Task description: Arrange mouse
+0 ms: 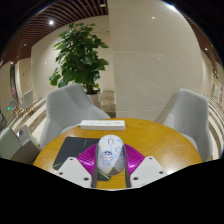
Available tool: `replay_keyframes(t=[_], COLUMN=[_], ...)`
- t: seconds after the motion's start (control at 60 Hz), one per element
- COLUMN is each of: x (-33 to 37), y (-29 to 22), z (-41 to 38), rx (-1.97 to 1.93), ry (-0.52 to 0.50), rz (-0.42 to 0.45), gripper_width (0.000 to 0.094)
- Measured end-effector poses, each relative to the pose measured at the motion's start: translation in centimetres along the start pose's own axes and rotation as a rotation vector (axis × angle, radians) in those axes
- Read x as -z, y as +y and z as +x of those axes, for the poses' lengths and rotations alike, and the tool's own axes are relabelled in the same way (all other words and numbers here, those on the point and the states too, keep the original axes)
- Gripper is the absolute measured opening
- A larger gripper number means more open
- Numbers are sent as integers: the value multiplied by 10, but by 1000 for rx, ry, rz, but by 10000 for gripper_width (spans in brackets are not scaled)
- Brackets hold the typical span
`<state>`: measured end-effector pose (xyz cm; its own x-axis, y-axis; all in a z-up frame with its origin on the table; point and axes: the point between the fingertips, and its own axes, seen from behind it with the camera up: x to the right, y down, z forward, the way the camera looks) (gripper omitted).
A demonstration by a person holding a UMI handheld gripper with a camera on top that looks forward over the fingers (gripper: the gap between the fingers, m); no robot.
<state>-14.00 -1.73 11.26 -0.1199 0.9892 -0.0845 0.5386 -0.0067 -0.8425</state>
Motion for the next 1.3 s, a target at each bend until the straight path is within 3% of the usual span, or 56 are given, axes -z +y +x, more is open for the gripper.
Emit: replay_keyframes(t=[0.267, 0.367, 0.383, 0.433, 0.5, 0.583, 0.617, 0.867, 1.05, 1.3], x=[-98, -121, -122, -124, -125, -114, -105, 36, 138, 190], y=[58, 86, 89, 85, 86, 85, 82, 88, 128, 158], z=[-101, -109, -110, -111, -111, -103, -99, -60, -29, -12], rx=[63, 88, 89, 88, 86, 82, 76, 10, 0, -13], ry=[-15, 6, 12, 27, 28, 46, 56, 97, 118, 112], rz=[-141, -175, -181, -150, -166, -184, -186, -272, -346, -380], gripper_width=[389, 392, 430, 447, 517, 887, 839, 866, 867, 874])
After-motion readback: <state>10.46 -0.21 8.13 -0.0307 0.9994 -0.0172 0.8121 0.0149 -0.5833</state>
